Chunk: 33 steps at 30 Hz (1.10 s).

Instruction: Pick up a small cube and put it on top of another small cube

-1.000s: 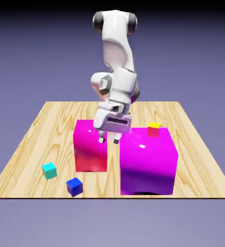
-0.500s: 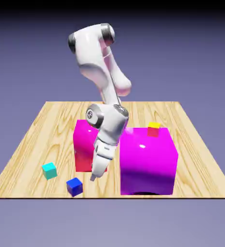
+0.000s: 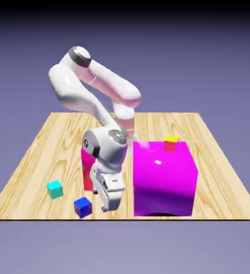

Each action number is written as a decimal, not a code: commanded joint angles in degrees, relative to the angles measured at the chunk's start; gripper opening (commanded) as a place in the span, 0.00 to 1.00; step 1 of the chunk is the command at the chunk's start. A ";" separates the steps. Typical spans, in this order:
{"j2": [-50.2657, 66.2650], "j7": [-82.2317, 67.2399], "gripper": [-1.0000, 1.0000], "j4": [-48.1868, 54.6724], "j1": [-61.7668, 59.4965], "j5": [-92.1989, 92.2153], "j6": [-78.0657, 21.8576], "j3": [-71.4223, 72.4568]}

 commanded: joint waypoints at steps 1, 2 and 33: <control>2.08 -1.80 0.50 0.40 -1.46 -1.02 -1.49 1.57; 4.16 -3.61 0.50 0.79 -2.92 -2.05 -2.98 3.14; 27.63 -51.19 0.00 3.17 -36.18 10.23 -31.70 24.39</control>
